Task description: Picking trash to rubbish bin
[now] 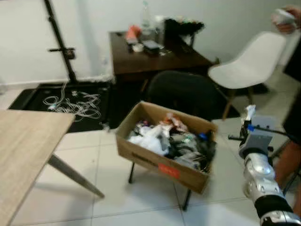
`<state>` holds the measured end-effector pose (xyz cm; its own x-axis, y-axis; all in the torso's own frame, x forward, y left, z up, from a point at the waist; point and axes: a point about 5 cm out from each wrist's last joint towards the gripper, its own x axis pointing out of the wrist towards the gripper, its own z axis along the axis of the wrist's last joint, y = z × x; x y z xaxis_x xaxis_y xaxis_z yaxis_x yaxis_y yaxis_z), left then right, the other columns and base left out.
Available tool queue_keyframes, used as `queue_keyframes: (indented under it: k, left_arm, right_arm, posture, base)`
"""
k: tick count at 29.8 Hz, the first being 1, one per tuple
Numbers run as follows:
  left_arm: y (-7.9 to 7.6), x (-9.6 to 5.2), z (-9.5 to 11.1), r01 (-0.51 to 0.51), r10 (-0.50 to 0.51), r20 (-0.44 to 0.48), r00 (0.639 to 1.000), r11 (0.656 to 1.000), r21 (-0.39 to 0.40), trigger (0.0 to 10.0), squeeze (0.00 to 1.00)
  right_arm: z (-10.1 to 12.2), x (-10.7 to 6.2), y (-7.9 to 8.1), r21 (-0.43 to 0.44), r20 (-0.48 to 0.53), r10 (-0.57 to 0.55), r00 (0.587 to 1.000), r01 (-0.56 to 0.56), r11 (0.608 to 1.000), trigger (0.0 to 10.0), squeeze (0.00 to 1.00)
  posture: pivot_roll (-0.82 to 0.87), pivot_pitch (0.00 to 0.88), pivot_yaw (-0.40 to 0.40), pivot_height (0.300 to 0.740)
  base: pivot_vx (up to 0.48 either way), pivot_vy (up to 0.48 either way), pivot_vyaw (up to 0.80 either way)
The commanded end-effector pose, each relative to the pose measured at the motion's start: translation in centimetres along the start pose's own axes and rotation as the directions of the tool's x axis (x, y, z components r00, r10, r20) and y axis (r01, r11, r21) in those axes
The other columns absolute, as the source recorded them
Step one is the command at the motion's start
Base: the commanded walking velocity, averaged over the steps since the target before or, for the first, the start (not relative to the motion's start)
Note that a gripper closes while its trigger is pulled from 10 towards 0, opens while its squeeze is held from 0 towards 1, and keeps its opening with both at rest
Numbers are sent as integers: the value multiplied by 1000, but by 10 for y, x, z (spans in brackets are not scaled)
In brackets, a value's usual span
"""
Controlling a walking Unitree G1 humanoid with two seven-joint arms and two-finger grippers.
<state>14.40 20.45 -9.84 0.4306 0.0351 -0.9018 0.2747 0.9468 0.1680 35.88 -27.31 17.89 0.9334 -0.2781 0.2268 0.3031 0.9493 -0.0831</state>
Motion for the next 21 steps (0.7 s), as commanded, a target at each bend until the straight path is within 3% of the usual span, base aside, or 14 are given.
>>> queue_keyframes:
  k: [1,7,21]
  left_arm:
    - [2,-2,-16,-3,2,-54,999,1000,-10,10000,0]
    - [2,-2,-17,-3,2,-54,999,1000,-13,10000,0]
    - [1,-3,-21,-5,4,-64,998,1000,-15,10000,0]
  right_arm:
    - [-9,-4,1,12,-41,0,999,1,1000,10000,0]
    - [-9,-4,1,15,-38,1,999,0,1000,10000,0]
    - [-13,-4,3,18,-60,2,998,-1,1000,10000,0]
  posture:
    - [-142,96,76,740]
    - [-140,94,74,740]
    - [-137,99,75,740]
  base:
    - [345,0,-800]
    - [342,0,-740]
    - [340,0,0]
